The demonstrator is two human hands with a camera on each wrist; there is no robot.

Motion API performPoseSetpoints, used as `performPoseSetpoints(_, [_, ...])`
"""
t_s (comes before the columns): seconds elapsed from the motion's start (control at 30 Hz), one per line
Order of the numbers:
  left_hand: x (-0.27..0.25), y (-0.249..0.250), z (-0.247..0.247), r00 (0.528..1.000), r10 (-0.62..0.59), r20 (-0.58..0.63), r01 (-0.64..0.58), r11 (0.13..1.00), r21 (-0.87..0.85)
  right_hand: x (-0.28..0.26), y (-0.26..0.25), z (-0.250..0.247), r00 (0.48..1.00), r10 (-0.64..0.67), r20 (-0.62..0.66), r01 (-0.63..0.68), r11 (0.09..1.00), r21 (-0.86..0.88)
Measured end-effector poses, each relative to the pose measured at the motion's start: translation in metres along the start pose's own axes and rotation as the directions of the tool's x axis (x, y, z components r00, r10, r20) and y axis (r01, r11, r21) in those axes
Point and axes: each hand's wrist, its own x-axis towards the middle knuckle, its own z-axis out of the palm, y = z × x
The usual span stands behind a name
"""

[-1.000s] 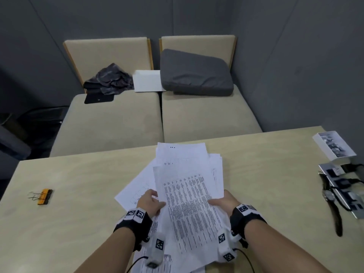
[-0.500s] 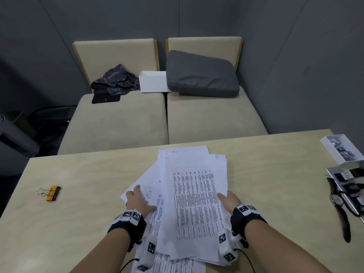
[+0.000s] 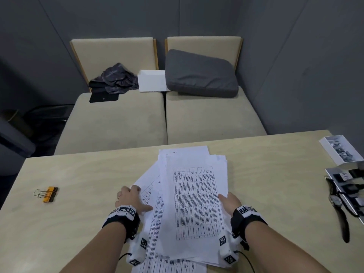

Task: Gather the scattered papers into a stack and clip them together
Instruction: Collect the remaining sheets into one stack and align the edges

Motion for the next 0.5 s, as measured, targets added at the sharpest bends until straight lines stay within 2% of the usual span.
performPoseSetpoints(0.13, [0.0009,0.0029,0.0018,0.996,0.060,-0.061,-0.056,0.997,0.059,-0.0026,-0.0015,-0.0016,1.000,0.012,0.008,-0.012,1.000,-0.012])
performPoseSetpoints(0.23, [0.0004,0.0069,-0.0008,0.998,0.000,-0.061,0.006,0.995,0.102,-0.0030,-0.0024,-0.0021,1.000,-0.001,0.017,0.001,1.000,-0.026])
performPoseSetpoints(0.33, [0.0016,0.0079,-0.0044,0.999,-0.054,0.003,0.054,0.994,0.093,-0.0061,-0.0044,-0.0027,0.999,-0.021,0.026,0.022,0.999,-0.033])
performPoseSetpoints(0.43, [0.0038,0.0077,-0.0043,0.995,0.008,0.095,-0.013,0.999,0.046,-0.0076,-0.0051,-0.0035,0.999,-0.024,0.036,0.025,0.999,-0.031])
performPoseSetpoints(0.5, [0.0032,0.0089,-0.0003,0.993,0.061,0.097,-0.056,0.997,-0.059,-0.0093,-0.0058,-0.0039,0.999,-0.020,0.034,0.021,0.999,-0.025])
